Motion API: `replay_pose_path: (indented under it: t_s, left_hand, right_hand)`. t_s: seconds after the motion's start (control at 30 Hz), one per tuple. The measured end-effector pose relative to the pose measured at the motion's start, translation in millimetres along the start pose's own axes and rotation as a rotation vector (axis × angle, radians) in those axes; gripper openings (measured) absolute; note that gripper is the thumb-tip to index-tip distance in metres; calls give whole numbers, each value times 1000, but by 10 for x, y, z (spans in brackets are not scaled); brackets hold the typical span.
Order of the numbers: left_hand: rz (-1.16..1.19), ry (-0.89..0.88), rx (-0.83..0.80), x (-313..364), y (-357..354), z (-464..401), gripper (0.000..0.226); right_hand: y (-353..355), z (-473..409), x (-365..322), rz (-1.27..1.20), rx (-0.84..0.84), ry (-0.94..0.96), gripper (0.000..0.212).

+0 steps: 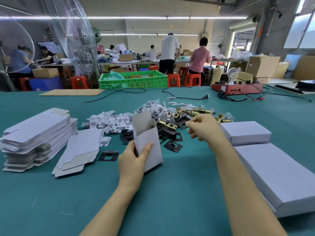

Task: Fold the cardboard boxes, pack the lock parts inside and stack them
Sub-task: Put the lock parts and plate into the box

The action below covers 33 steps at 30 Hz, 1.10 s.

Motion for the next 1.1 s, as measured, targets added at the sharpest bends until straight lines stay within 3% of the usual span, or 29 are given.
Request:
replay_pose_path:
  t_s: [0.1,0.23,0.4,0.63,0.8,0.97,1.1]
  left_hand:
    - [-46,21,84,2,56,15,20]
    - [-98,2,101,24,58,39,22]
    - [-132,-51,70,104,5,72,42]
    - [-104,-62,5,145,-37,93,29]
    - [-22,-34,-43,122,-69,78,39]
    - [91,8,-99,92,-89,64,26]
    - [144,28,-184,92,-146,52,14]
  right_hand:
    - [-171,-94,183,146,-8,-59,16]
    - [-429,-162,280,262,-156,-57,8]
    - [-681,-168,330,350,-285,5,36]
    - [-715,-182,384,448,-166,39,26]
    - [-740,-150,317,582,-87,151,22]
    - [-555,-177,421,370,68,50,28]
    - [-369,-227,560,153,53,-86,21]
Point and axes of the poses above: each hand's wrist, its own z-axis away from the middle knuckle, its own y-axis out of the back of the hand, x = y × z, the point moved 6 cm from there along -z, towards the middle knuckle, and after that the axes turned 15 degrees about -x, right-handed, at the moved point
